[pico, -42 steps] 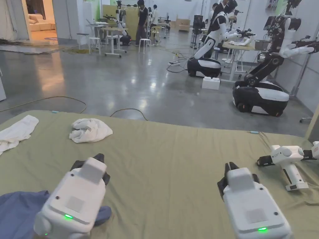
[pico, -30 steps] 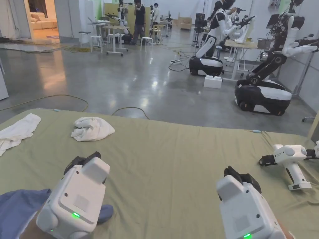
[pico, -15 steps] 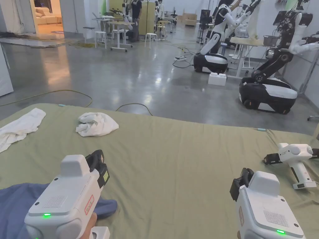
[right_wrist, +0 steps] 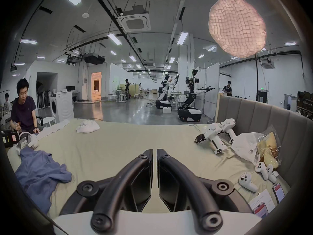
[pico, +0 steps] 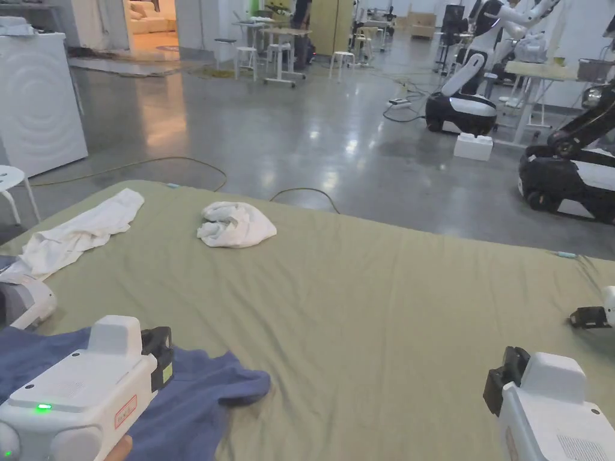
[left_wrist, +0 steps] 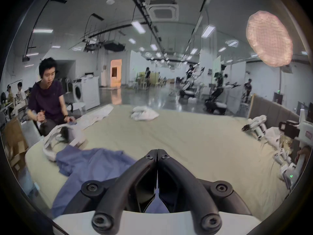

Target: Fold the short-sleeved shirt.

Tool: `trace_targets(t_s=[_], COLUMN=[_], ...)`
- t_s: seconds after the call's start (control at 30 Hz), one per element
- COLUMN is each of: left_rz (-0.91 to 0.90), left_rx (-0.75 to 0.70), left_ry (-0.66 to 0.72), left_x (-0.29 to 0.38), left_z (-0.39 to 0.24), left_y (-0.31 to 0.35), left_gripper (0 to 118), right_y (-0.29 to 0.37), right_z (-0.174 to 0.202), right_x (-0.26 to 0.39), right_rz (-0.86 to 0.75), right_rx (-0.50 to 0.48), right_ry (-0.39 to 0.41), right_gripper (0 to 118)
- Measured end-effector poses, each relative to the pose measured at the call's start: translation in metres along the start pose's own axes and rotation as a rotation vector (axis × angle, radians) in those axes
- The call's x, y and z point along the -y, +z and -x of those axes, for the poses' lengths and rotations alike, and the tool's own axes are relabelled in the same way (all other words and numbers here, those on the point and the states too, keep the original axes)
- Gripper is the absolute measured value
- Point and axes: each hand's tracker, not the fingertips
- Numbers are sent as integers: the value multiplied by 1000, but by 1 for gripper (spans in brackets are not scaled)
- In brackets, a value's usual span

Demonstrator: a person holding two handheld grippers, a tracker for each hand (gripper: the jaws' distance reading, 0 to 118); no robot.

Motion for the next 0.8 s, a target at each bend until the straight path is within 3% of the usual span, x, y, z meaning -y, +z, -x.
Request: trace_targets(t_s=[0.13, 0.2, 0.23, 0.33, 0.37, 0.5, 0.57, 0.7, 0.77, 0.8], left_rz=[193, 335, 395, 508, 547, 651, 678, 645, 615, 605], left_rx=[-76, -41, -35, -50, -52, -62, -62, -103, -98, -100], left_ry=[-1, 15, 24, -3, -2, 39, 53, -11, -26, -37], left_x=[25, 33, 38, 58, 67, 90, 108, 119, 120, 120], left_z=[63, 81, 89, 93, 95, 92, 92, 83, 76, 73], left_y=[-24, -32, -39, -51, -57, -75, -91, -93, -90, -90], left_gripper=[0, 7, 22, 82, 88, 87, 71, 65, 47, 28], right_y=[-3, -4, -4, -5, -5, -6, -8, -8, -7, -8], right_z=[11, 14, 16, 23, 24, 28, 27, 24, 23, 22], right_x=[10, 15, 17, 21, 23, 29, 33, 35, 35, 35], right_rz=[28, 32, 30, 49, 54, 75, 91, 106, 108, 109], right_rx=[-34, -68, -86, -103, -107, -108, -106, -98, -90, -89], right_ry=[30, 35, 31, 46, 47, 55, 55, 65, 63, 60], right_gripper=[4, 4, 4, 4, 4, 4, 4, 4, 4, 4])
